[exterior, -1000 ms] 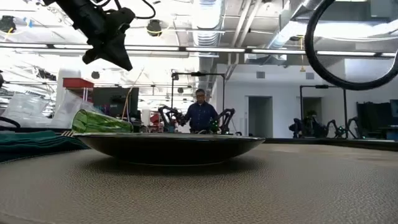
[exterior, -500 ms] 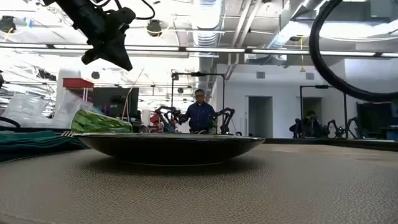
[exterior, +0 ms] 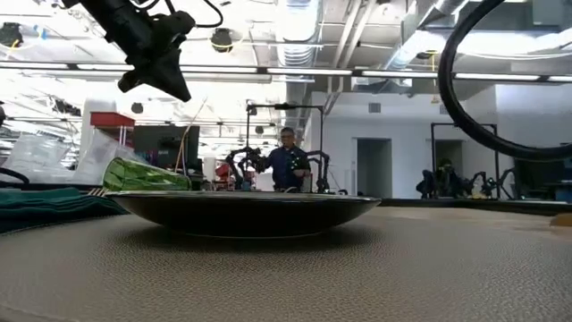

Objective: Set table place
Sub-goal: Put the gold table knife on the gray tablemat to the right of the green plate

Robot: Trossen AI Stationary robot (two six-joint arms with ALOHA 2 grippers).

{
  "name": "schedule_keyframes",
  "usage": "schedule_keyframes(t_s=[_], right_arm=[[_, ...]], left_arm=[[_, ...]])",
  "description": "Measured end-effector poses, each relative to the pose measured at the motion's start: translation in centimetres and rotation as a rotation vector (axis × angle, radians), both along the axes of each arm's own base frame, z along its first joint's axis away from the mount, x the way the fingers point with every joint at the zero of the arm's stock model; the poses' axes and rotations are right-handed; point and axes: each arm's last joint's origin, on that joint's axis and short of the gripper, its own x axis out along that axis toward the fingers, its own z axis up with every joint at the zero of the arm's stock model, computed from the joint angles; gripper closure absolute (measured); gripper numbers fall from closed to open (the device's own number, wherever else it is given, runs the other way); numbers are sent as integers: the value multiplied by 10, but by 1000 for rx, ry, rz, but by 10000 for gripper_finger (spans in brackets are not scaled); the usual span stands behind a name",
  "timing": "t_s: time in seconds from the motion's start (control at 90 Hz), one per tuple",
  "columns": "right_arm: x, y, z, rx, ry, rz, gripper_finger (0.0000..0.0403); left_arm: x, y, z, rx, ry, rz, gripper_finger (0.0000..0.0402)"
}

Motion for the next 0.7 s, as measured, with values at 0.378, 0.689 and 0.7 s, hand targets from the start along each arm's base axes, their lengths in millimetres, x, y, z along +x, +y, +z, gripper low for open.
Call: schedule_keyframes(t_s=[0.378,0.689,0.7], right_arm=[[16,-6,34,-77,-151,17,402],[43,-22,46,-127,-270,65,402],[44,-23,47,-128,-276,65,402]], left_arm=[[0,0,0,3,2,0,402],[-1,0,-1,24,29,-26,402],[-1,0,-1,24,29,-26,402]])
